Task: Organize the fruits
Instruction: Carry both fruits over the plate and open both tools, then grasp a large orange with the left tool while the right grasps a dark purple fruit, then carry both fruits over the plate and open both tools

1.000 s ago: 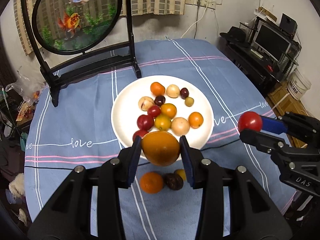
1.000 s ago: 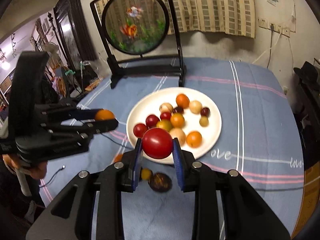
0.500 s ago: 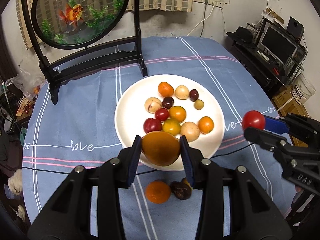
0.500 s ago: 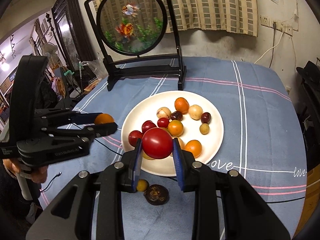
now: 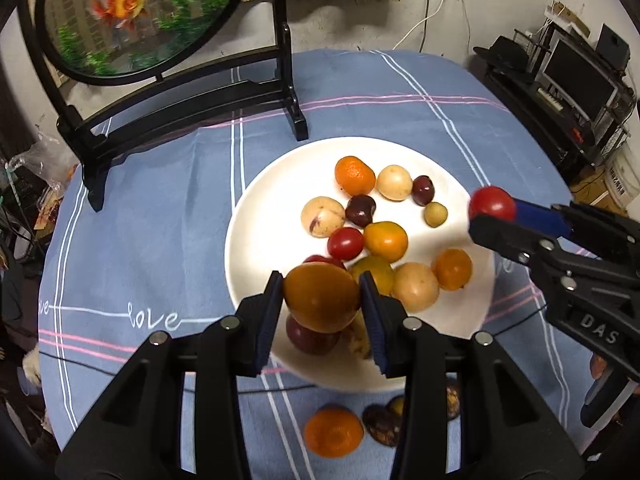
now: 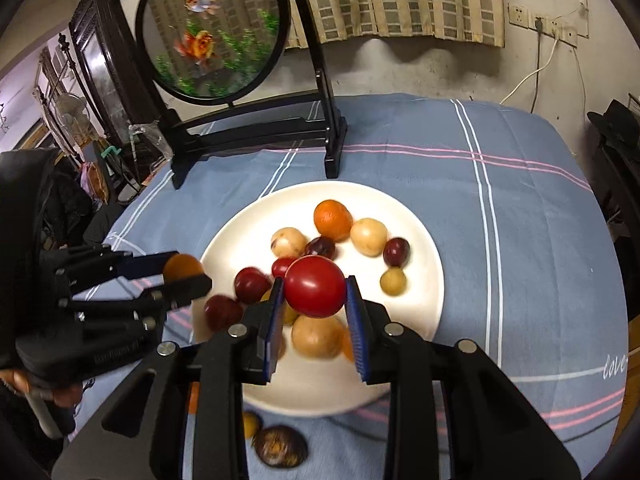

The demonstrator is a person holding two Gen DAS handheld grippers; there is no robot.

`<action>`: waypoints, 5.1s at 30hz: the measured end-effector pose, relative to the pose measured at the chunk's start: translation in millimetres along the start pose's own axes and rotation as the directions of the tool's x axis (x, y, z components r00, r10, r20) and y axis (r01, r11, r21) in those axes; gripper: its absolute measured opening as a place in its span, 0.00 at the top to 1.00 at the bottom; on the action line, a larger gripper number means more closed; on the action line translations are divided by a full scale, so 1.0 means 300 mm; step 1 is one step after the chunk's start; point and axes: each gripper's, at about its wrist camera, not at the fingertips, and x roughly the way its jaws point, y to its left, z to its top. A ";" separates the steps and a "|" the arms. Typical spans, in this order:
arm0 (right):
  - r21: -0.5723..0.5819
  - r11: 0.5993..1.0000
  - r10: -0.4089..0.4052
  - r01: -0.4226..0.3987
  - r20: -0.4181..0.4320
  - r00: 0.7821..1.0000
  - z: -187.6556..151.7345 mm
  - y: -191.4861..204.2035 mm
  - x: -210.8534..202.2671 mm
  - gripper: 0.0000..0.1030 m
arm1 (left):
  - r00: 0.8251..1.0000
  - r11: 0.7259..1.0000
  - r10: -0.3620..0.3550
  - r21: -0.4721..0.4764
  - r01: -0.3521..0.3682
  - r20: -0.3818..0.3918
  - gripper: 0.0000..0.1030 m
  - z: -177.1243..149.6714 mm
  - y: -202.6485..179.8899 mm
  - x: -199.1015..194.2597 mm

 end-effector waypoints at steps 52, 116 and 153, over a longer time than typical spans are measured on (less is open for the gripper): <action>-0.248 0.968 -0.088 0.037 -0.198 0.976 -0.477 0.163 0.015 0.29 | 0.990 0.998 0.002 -0.069 -0.012 -0.138 0.34 -0.510 0.108 -0.059; -0.088 0.996 0.004 -0.024 -0.218 0.976 -0.568 0.130 -0.107 0.57 | 0.998 0.996 -0.027 0.087 0.032 -0.049 0.55 -0.427 -0.067 -0.133; -0.092 0.996 0.012 -0.012 -0.008 1.000 -0.153 0.081 -0.133 0.57 | 0.998 1.000 -0.022 0.005 0.022 0.056 0.55 -0.058 -0.019 -0.134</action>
